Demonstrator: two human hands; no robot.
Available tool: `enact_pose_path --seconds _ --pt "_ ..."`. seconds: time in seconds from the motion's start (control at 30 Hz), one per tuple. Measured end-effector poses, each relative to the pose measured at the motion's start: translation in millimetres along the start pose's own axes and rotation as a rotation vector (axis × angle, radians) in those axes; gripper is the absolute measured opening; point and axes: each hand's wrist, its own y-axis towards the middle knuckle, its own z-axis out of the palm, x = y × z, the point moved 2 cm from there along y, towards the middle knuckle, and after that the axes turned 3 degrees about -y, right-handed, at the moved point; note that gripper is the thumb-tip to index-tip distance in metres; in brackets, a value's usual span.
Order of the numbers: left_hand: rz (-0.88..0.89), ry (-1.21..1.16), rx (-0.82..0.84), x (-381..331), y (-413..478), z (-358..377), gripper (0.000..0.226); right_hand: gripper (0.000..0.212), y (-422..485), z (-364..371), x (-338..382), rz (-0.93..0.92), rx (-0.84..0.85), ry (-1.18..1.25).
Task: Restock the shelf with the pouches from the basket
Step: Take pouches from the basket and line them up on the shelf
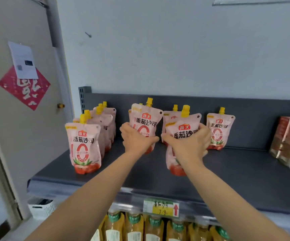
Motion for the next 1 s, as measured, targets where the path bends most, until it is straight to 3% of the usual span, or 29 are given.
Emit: enact_pose_path --seconds 0.57,1.0 --pt "-0.123 0.021 0.035 62.3 56.6 43.6 0.104 0.100 -11.8 46.3 -12.4 0.044 0.008 -0.092" --pt "-0.169 -0.065 0.118 58.0 58.0 44.7 0.112 0.103 -14.8 53.0 -22.2 0.078 -0.041 -0.089"
